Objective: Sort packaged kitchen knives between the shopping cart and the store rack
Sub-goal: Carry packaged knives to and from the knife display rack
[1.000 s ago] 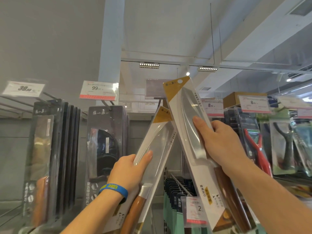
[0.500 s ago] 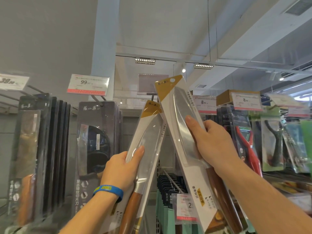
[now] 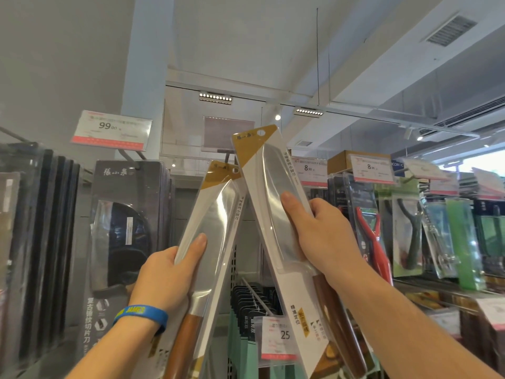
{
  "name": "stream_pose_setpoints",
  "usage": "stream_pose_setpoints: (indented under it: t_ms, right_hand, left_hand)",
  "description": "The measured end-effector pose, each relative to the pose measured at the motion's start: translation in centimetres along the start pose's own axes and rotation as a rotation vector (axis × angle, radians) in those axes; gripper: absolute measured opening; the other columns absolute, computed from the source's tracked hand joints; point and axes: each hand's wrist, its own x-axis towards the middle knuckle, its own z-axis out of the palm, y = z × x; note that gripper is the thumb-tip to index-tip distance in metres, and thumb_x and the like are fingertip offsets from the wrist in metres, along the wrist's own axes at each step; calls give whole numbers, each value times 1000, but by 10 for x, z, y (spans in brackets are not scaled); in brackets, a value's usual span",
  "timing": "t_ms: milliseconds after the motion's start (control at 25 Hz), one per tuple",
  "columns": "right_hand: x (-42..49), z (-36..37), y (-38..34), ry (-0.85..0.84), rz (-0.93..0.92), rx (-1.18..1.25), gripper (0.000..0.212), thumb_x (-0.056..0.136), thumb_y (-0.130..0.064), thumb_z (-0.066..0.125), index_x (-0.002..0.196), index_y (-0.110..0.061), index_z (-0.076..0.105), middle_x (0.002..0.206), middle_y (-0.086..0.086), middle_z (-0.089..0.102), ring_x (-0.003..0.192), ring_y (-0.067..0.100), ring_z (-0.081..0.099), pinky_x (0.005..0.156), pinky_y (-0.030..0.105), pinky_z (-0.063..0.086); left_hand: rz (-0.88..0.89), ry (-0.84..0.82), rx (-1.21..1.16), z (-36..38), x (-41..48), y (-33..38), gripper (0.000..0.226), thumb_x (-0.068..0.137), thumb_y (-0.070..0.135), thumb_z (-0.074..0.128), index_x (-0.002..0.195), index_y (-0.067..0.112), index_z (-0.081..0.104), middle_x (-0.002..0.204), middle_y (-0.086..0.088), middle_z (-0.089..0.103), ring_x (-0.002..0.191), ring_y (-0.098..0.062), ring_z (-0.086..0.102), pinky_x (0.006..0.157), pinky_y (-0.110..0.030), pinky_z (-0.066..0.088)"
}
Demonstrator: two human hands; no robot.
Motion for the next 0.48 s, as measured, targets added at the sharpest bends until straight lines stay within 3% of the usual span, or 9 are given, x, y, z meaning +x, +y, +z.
stream_pose_setpoints:
  t_ms: [120, 280, 400, 480]
  right_hand:
    - [0, 2, -3, -7, -2, -9, 55, 88, -79, 48, 89, -26, 62, 86, -6, 70, 79, 16, 68, 75, 41, 58]
    - [-2, 8, -5, -7, -1, -19, 60, 88, -80, 47, 92, -22, 63, 88, -2, 70, 80, 20, 69, 78, 46, 58]
    - [-5, 9, -8, 0, -21, -29, 58, 89, -77, 47, 90, -21, 64, 86, -2, 70, 79, 19, 68, 72, 40, 56]
    - [-7, 11, -8, -3, -22, -35, 57, 91, -76, 48, 89, -21, 64, 85, -1, 69, 78, 20, 67, 68, 37, 53]
  left_hand:
    - [-22, -45, -16, 0, 4, 2, 81, 72, 83, 51, 62, 4, 64, 55, -4, 65, 55, -21, 60, 54, -31, 43]
    - [-12, -47, -19, 1, 1, 3, 74, 69, 80, 49, 53, 9, 55, 46, 0, 57, 47, -15, 50, 51, -29, 38]
    - [23, 11, -21, -4, -2, -2, 79, 73, 86, 49, 52, 10, 47, 45, -1, 51, 47, -20, 48, 51, -33, 38]
    - [10, 3, -2, -4, -1, -5, 85, 72, 86, 46, 57, 3, 50, 52, -9, 57, 52, -28, 54, 54, -40, 45]
